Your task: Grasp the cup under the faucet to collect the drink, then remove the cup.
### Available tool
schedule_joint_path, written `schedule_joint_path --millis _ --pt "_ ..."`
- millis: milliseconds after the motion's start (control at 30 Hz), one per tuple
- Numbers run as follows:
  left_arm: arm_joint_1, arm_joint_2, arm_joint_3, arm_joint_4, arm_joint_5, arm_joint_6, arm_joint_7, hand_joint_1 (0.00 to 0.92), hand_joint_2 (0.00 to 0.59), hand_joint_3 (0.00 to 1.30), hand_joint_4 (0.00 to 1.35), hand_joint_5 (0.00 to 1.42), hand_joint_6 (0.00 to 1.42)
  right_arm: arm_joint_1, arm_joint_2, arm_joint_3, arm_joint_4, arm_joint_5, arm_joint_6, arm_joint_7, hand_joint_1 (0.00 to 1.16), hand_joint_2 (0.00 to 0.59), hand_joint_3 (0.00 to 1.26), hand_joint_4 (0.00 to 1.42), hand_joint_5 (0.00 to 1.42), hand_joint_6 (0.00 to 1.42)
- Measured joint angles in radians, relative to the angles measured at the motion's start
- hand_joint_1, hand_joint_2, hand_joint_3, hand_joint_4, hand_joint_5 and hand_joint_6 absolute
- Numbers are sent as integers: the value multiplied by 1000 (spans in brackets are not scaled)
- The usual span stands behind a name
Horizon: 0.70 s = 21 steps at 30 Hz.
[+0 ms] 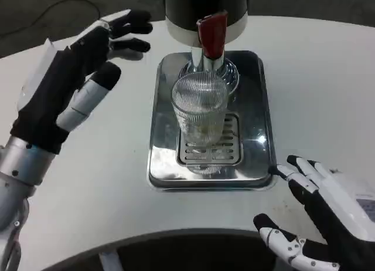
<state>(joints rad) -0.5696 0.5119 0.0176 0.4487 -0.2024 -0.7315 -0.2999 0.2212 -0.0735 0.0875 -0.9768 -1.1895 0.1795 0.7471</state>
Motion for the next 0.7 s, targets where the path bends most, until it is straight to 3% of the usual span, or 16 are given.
schedule_joint_path --millis 167,367,467,700 --pt "-84 4 24 -40 -181 227 -249 0 135 192 148 257 220 -4 15 9 1 0 0 -1 193 400 124 0 0 0" --pt "-156 10 65 -79 -273 452 -410 0 140 141 93 206 175 -1 20 9 1 -1 0 -6 193 400 124 0 0 0" --pt "-180 10 75 -95 -293 539 -444 0 135 137 89 195 162 0 21 9 1 -1 0 -7 193 400 124 0 0 0" --pt "-246 5 93 -114 -297 641 -468 0 131 127 70 191 147 2 21 8 1 -1 0 -11 193 400 124 0 0 0"
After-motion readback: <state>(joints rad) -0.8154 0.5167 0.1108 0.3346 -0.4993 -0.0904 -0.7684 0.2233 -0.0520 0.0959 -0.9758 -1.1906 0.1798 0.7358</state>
